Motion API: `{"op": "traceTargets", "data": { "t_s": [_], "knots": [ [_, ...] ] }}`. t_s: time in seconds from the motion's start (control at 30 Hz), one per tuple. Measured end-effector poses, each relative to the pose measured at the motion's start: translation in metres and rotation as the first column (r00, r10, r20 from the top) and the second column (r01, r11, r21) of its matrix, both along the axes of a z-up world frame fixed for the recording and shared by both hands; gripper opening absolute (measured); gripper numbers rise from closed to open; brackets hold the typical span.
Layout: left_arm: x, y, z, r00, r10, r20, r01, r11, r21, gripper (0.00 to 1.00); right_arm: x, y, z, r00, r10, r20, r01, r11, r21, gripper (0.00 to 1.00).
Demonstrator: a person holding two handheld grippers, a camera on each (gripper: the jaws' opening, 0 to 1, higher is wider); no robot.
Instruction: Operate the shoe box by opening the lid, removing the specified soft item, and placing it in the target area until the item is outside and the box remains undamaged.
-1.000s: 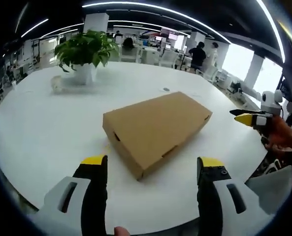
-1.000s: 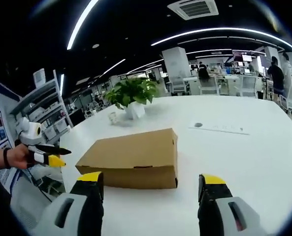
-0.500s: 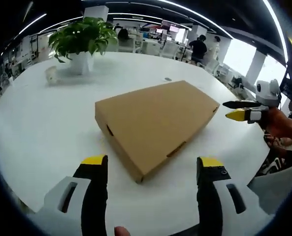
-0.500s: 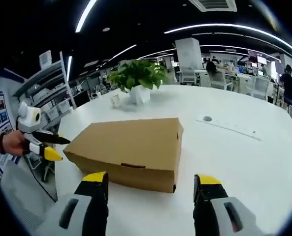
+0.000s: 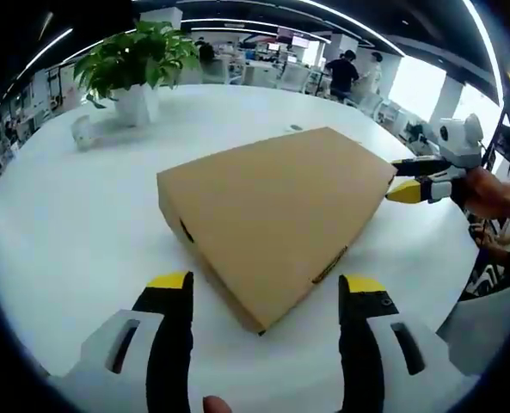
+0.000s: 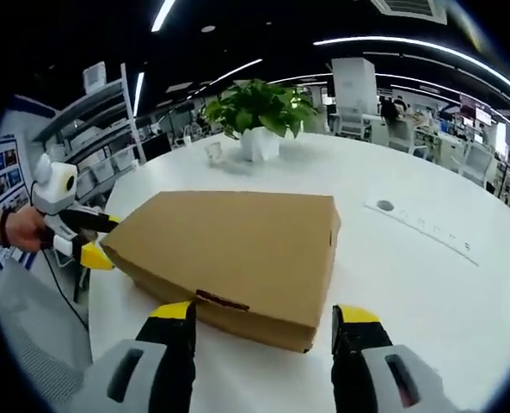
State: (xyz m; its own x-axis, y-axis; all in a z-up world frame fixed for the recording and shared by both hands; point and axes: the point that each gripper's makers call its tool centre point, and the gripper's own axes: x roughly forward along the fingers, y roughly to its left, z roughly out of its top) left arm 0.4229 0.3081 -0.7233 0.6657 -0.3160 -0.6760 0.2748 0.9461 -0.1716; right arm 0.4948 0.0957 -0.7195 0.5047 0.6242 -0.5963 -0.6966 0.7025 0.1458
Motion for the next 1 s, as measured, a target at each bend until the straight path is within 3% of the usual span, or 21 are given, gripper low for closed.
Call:
{"op": "traceTargets", "data": {
  "t_s": [0.1,1.0],
  "knots": [
    [0.003,-0.003,0.000,1.000,-0.011,0.003,0.011,1.000,-0.001,0.61,-0.001,0.001,-0.001,1.000,0.014,0.013,-0.014,1.000,-0.011,0.58],
    [-0.010,0.007,0.010,1.000,-0.018,0.025,0.018,1.000,-0.004,0.53,-0.022,0.004,0.011,0.998,-0.055,0.030,0.054,0.997,0.055,0.52]
  ]
}}
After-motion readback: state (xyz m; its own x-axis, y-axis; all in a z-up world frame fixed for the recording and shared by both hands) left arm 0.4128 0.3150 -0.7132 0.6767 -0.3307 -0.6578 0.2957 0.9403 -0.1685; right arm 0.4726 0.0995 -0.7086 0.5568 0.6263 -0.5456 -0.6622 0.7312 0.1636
